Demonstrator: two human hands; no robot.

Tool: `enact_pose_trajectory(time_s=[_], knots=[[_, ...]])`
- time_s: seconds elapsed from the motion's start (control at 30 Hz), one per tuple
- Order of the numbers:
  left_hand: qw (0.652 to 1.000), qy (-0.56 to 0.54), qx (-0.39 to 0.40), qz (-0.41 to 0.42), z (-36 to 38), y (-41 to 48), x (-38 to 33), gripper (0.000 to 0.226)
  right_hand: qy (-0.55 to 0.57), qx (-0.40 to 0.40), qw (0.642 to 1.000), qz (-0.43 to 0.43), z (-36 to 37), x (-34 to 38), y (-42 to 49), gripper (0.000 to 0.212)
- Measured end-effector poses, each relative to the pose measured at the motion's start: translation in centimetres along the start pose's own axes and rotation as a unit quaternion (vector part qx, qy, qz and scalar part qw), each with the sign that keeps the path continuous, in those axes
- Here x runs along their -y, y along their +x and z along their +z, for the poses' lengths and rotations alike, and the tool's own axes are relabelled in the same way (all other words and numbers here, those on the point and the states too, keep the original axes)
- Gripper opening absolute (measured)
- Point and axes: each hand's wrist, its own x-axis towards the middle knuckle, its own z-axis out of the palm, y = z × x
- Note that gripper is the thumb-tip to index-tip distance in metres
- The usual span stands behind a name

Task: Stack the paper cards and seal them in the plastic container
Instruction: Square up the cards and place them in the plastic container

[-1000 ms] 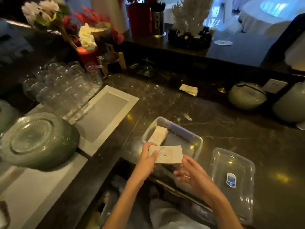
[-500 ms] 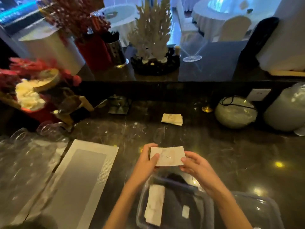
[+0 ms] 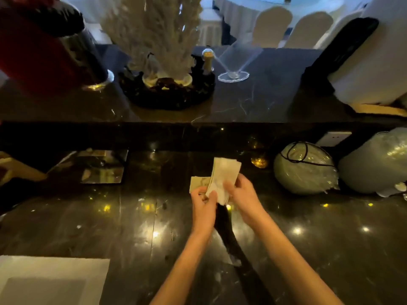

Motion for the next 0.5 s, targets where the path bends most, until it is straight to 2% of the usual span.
enact_pose_trajectory(time_s=[0.07, 0.13, 0.2, 0.27, 0.33, 0.43, 0.5], knots=[[0.998, -0.046, -0.014, -0.035, -1.1, 1.9, 0.0, 0.03, -0.174, 0.034, 0.983, -0.054, -0.4, 1.5, 3.8, 0.039], [0.99, -0.097, -0.042, -0.093, -2.2, 3.5, 0.2, 0.032, -0.342, 0.109, 0.932, -0.055, -0.5, 2.9, 7.2, 0.041], [0.976, -0.129, -0.055, -0.167, -3.0, 4.7, 0.7, 0.035, -0.442, 0.193, 0.875, -0.037, 0.2, 3.5, 9.7, 0.039], [0.961, -0.147, -0.048, -0.231, -3.2, 5.4, 1.2, 0.034, -0.514, 0.244, 0.822, -0.03, 1.4, 3.3, 11.5, 0.038], [0.949, -0.158, -0.044, -0.268, -3.0, 5.8, 1.5, 0.023, -0.577, 0.268, 0.771, -0.027, 2.7, 2.6, 12.8, 0.045], [0.945, -0.179, -0.052, -0.27, -2.6, 6.3, 1.7, 0.004, -0.606, 0.28, 0.744, -0.03, 4.0, 1.6, 14.0, 0.047], [0.945, -0.184, -0.064, -0.263, -2.2, 6.8, 1.8, 0.007, -0.621, 0.279, 0.731, -0.033, 4.3, 1.1, 14.6, 0.049]])
